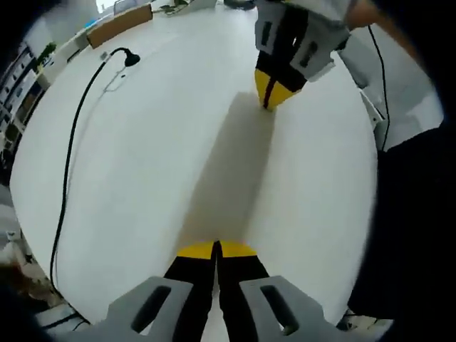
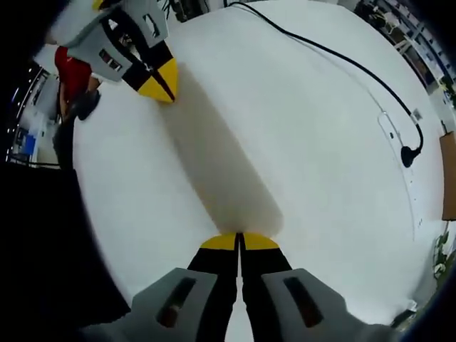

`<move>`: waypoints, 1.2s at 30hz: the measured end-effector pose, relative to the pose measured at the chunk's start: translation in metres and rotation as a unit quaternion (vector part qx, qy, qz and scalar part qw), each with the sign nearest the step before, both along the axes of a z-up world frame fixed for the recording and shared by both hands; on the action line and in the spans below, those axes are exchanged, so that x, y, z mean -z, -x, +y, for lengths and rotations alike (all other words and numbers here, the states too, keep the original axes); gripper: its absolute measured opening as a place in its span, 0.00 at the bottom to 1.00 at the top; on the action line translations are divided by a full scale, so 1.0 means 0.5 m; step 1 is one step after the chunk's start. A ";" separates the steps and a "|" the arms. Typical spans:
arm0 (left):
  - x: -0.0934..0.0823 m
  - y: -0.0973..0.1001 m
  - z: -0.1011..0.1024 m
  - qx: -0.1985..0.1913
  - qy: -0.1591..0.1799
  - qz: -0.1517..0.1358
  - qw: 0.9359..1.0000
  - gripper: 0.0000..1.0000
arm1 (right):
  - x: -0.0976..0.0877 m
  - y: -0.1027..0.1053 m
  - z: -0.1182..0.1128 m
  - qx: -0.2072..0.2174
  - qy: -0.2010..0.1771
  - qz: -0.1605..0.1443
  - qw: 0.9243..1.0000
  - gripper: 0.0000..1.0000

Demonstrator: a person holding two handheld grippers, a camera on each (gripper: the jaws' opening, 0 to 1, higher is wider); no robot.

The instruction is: Arrange the utensils inside the cutlery case until each visible utensil rests in its matching compartment.

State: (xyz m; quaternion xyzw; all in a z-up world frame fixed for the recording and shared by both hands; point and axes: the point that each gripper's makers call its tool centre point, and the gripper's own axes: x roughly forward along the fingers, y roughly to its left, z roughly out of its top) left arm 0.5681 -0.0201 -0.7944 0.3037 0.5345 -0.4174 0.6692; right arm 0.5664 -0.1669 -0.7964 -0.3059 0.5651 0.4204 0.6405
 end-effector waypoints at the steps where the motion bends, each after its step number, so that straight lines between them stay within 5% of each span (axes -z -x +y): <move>1: 0.000 0.003 -0.002 0.014 -0.006 -0.002 1.000 0.00 | -0.001 0.001 0.001 -0.001 0.000 0.000 1.000 0.00; 3: 0.001 0.004 -0.001 0.037 -0.028 -0.003 0.999 0.00 | 0.000 0.001 0.001 -0.002 0.002 0.003 1.000 0.00; 6: 0.003 0.006 -0.001 0.011 -0.049 0.008 0.999 0.00 | 0.000 0.001 0.001 0.000 0.005 0.008 1.000 0.00; 12: 0.001 0.005 0.003 -0.002 -0.025 0.024 0.999 0.00 | -0.001 0.003 0.000 0.003 0.001 0.007 1.000 0.00; 20: 0.001 0.005 0.001 0.000 -0.050 0.024 0.998 0.00 | -0.001 0.003 0.001 -0.008 -0.007 0.003 1.000 0.00; 22: 0.000 0.006 0.002 -0.002 -0.051 0.027 0.998 0.00 | -0.005 0.000 0.010 -0.025 -0.031 0.001 0.999 0.00; 24: 0.000 0.008 0.001 0.001 -0.053 0.025 0.998 0.00 | -0.015 -0.012 0.060 -0.004 -0.111 -0.030 0.993 0.00; 26: 0.000 0.008 0.002 -0.003 -0.052 0.023 0.998 0.00 | -0.020 0.000 0.088 -0.017 -0.130 -0.014 0.991 0.00; 29: 0.000 0.007 0.003 -0.011 -0.046 0.025 0.999 0.00 | -0.026 -0.012 0.131 -0.029 -0.149 -0.039 0.988 0.00; 31: -0.001 0.007 0.003 -0.014 -0.042 0.026 0.999 0.00 | -0.027 -0.013 0.150 -0.025 -0.158 -0.029 0.987 0.00; 33: 0.000 0.007 0.003 -0.015 -0.039 0.026 0.999 0.00 | -0.010 -0.021 0.138 -0.019 -0.120 -0.028 0.992 0.00; 34: 0.000 0.006 0.003 -0.018 -0.037 0.024 0.999 0.00 | 0.004 -0.024 0.102 -0.020 -0.052 -0.033 0.998 0.00; 35: 0.000 0.007 0.003 -0.019 -0.036 0.025 0.999 0.00 | -0.014 -0.021 0.145 -0.049 -0.108 -0.034 0.992 0.00; 36: 0.000 0.006 0.006 -0.023 -0.036 0.024 0.999 0.00 | -0.017 -0.020 0.143 -0.025 -0.097 -0.027 0.995 0.00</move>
